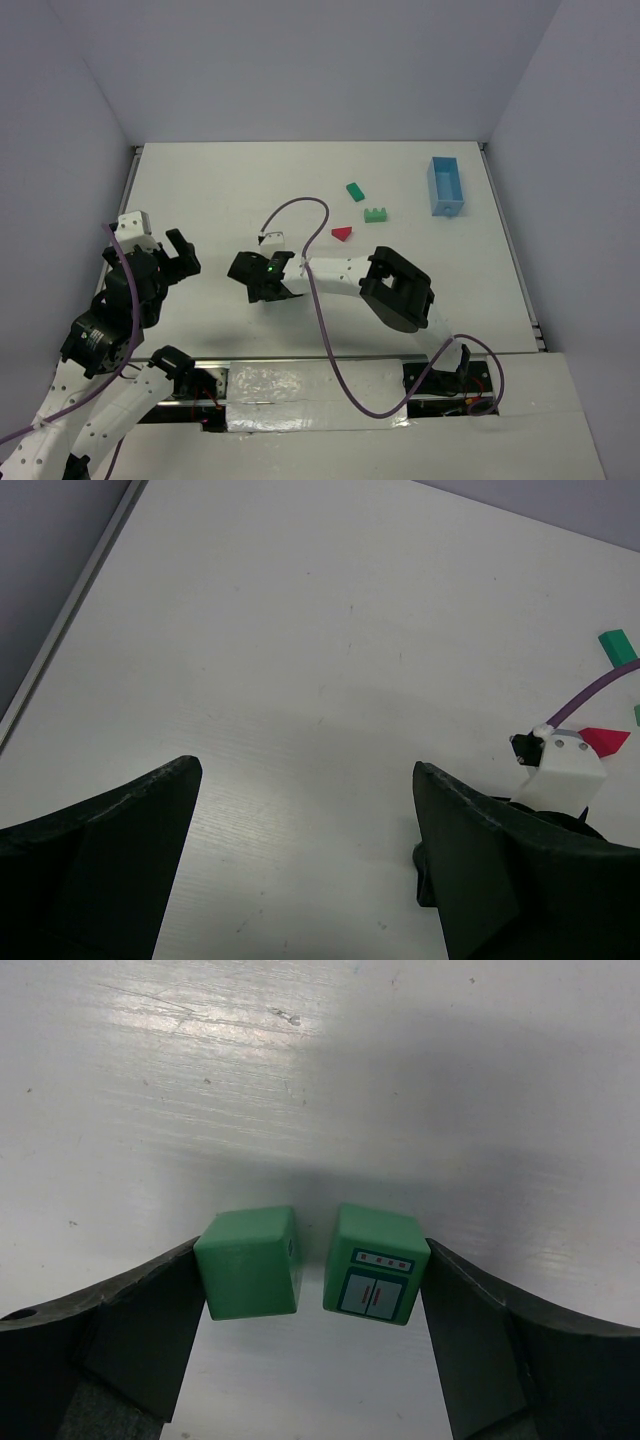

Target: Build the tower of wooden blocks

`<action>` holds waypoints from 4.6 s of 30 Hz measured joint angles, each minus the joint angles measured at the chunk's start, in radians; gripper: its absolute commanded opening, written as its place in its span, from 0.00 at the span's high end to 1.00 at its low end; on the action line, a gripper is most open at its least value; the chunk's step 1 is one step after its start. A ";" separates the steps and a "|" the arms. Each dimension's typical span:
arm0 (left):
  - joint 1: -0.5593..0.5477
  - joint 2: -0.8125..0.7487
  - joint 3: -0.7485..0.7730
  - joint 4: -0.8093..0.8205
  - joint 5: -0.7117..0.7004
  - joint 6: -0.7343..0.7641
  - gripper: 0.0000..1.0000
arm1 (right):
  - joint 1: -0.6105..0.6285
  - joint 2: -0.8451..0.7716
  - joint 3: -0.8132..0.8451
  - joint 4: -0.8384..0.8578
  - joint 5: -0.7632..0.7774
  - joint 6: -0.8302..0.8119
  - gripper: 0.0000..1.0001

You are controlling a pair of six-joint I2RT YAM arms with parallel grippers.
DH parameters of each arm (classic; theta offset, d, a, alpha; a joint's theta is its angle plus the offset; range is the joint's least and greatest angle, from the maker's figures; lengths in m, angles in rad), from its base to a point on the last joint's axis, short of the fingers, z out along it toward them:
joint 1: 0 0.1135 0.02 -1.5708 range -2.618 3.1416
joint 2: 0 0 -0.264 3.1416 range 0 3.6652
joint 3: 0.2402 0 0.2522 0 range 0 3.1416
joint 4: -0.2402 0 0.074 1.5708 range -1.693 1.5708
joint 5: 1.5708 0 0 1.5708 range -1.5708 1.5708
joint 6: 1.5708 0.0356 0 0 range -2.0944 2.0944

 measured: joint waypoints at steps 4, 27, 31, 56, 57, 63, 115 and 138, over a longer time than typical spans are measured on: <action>0.000 0.000 0.000 0.000 0.000 0.000 0.00 | 0.000 0.000 0.000 0.001 0.000 -0.008 0.13; 0.000 0.000 0.000 0.000 0.000 0.000 0.00 | 0.000 0.016 0.013 0.009 -0.018 -0.066 0.17; 0.000 0.000 0.000 0.000 0.000 0.000 0.01 | 0.000 0.016 0.013 0.009 -0.019 -0.069 0.19; 0.000 -0.006 0.000 0.000 0.004 0.000 0.01 | 0.000 0.045 0.052 0.032 -0.045 -0.147 0.28; 0.000 -0.006 0.000 0.000 0.005 0.000 0.01 | 0.000 0.045 0.052 0.034 -0.046 -0.153 0.28; 0.000 -0.006 0.000 0.000 0.006 0.001 0.00 | 0.000 0.045 0.052 0.039 -0.051 -0.177 0.33; 0.000 0.005 0.000 0.001 0.011 0.002 0.00 | -0.526 -0.499 -0.414 0.216 -0.150 -0.349 0.00; 0.000 0.136 0.000 0.016 0.051 0.026 0.01 | -0.851 -0.100 -0.158 0.221 -0.301 -0.659 0.12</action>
